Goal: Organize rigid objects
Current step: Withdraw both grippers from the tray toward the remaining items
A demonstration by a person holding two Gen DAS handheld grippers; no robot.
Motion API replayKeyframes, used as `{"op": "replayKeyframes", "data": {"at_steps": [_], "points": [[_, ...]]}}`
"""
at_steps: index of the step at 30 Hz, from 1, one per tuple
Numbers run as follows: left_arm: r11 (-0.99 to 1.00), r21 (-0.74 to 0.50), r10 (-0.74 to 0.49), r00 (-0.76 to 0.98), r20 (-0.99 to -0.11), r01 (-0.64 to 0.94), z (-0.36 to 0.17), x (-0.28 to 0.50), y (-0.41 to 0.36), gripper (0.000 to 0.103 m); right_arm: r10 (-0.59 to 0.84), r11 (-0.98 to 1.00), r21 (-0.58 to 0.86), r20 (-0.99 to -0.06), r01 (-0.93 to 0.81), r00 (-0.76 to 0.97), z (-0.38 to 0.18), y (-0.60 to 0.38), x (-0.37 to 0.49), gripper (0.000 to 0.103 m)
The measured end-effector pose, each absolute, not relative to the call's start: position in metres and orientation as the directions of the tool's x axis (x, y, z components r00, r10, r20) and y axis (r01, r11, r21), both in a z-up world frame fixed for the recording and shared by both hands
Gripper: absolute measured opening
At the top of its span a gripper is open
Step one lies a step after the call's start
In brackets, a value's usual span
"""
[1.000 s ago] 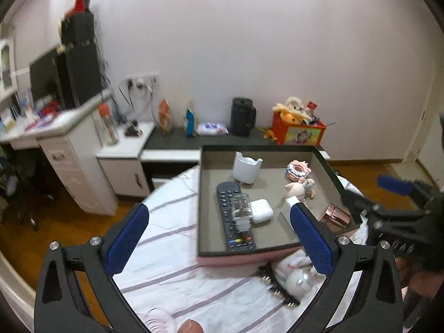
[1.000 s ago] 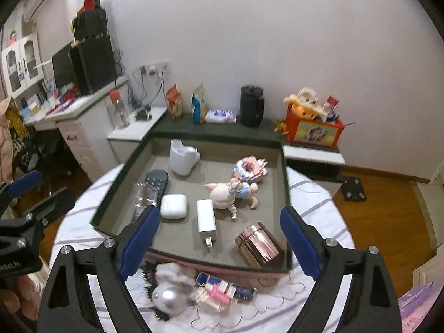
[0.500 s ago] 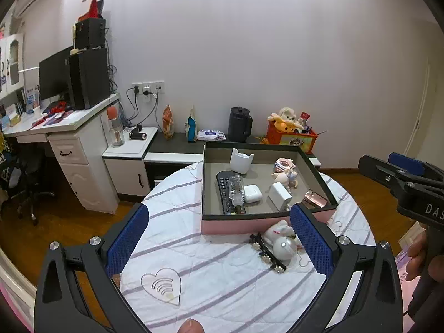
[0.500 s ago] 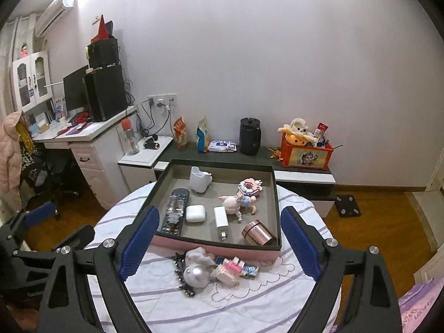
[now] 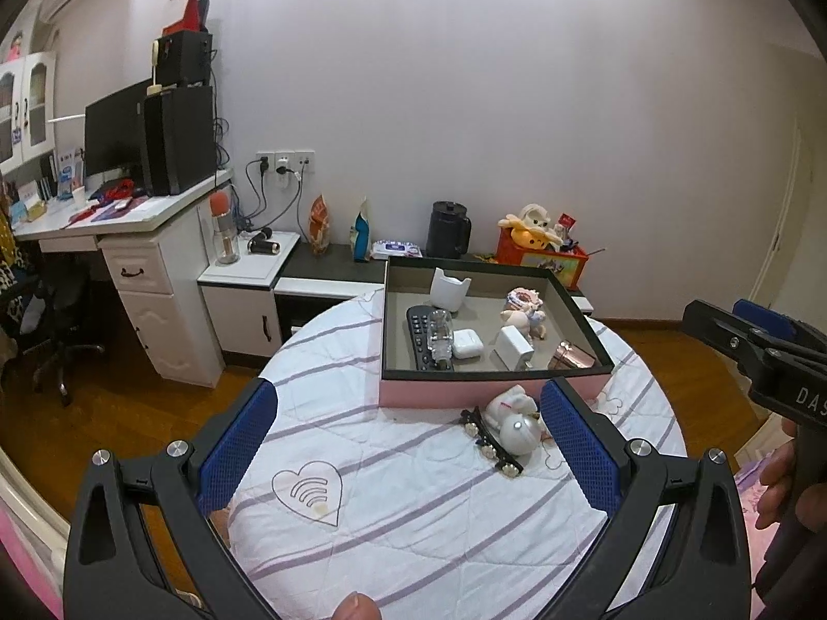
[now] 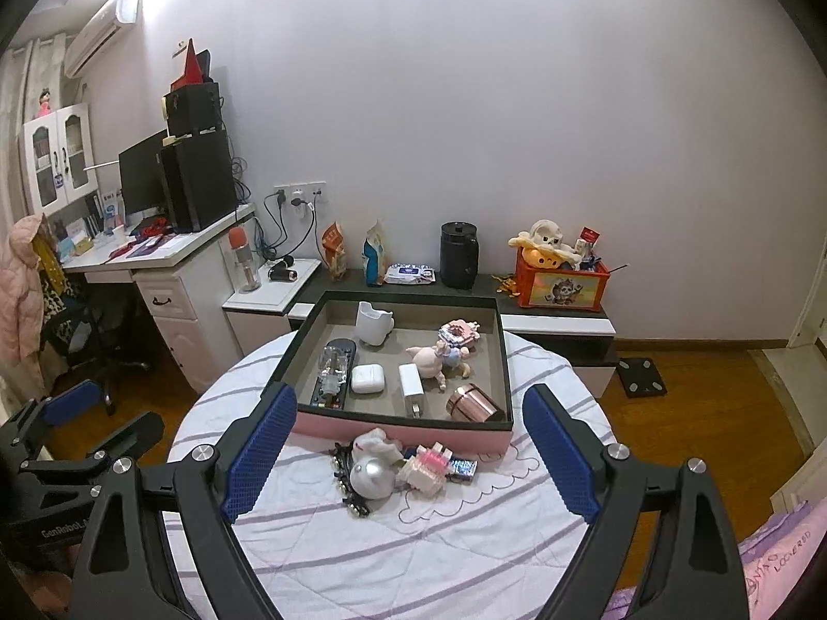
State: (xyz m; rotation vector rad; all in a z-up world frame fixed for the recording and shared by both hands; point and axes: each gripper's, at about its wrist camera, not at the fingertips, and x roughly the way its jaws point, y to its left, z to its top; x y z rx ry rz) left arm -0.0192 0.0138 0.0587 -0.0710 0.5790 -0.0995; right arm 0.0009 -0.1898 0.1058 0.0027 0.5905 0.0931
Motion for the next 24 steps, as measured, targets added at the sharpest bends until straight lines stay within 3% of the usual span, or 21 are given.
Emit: {"op": "replayKeyframes", "data": {"at_steps": [16,24], "points": [[0.992,-0.078,-0.126,0.798,-0.589,0.099,0.037,-0.025,-0.004,0.103,0.089,0.996,0.065,-0.582,-0.063,0.808,0.093,-0.213,-0.012,0.091],[0.991,-0.072,-0.130,0.751,-0.647,0.110,0.008,-0.016,-0.014,0.103,0.089,0.994,0.107,-0.658,-0.025,0.747,0.053,-0.238,-0.007,0.091]]}}
